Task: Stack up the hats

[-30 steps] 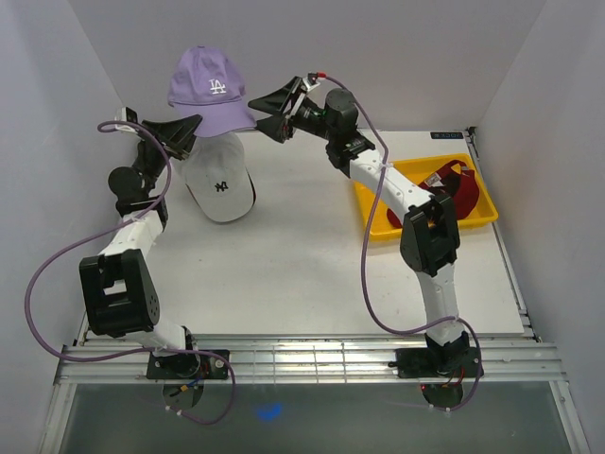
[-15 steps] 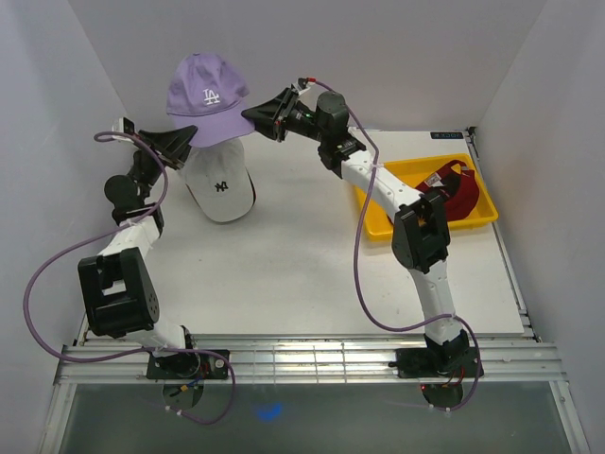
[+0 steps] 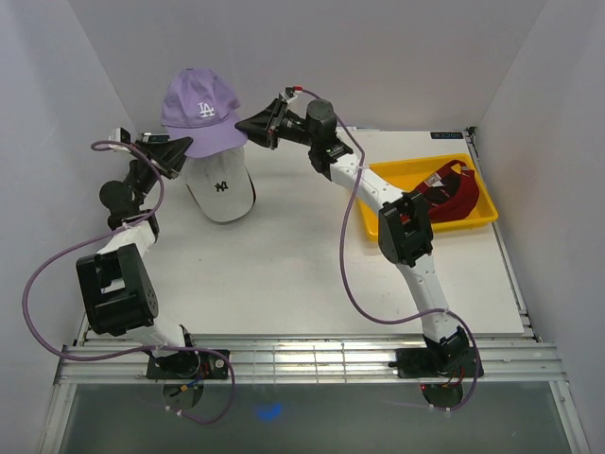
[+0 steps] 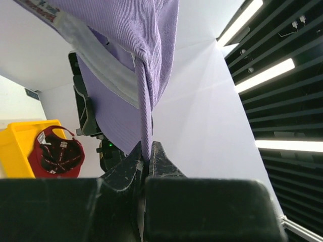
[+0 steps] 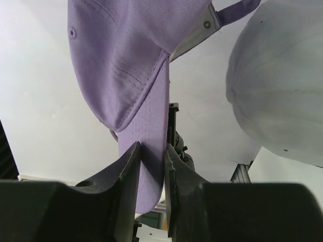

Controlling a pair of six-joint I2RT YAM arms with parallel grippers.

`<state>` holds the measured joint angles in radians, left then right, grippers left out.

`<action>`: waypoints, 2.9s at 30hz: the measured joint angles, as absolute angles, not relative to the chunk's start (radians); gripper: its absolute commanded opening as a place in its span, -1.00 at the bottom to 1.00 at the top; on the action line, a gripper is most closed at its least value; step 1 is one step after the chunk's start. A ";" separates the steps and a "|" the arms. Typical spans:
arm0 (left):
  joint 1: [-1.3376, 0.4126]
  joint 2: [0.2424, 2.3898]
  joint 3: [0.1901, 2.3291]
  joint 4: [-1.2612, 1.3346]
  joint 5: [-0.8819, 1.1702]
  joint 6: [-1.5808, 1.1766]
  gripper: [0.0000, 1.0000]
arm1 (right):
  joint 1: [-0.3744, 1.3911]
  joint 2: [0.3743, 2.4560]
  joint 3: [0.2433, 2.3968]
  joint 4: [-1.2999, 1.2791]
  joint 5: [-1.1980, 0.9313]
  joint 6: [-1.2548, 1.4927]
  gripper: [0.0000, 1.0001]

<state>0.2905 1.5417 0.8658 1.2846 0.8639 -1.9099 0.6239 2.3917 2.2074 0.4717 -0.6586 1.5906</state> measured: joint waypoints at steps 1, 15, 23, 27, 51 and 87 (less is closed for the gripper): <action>0.294 1.548 0.858 1.285 0.867 -1.907 -1.00 | 0.624 2.397 2.207 0.472 -0.660 1.589 -0.48; 0.315 1.568 0.806 1.285 0.921 -1.806 -1.00 | 0.622 2.447 2.210 0.451 -0.703 1.516 -0.48; 0.335 1.568 0.744 1.288 0.934 -1.787 -1.00 | 0.625 2.447 2.210 0.402 -0.719 1.454 -0.48; 0.347 1.568 0.707 1.295 0.938 -1.782 -1.00 | 0.629 2.447 2.208 0.382 -0.725 1.424 -0.48; 0.370 1.616 0.785 1.228 1.014 -1.712 -1.00 | 0.638 2.514 2.255 0.346 -0.718 1.415 -0.49; 0.377 1.616 0.604 1.120 1.036 -1.507 -1.00 | 0.635 2.486 2.112 0.276 -0.743 1.240 -0.50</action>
<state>0.3775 1.6157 0.6041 1.1202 1.0363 -1.5074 0.6353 2.4863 2.1117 0.2756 -0.7433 1.2404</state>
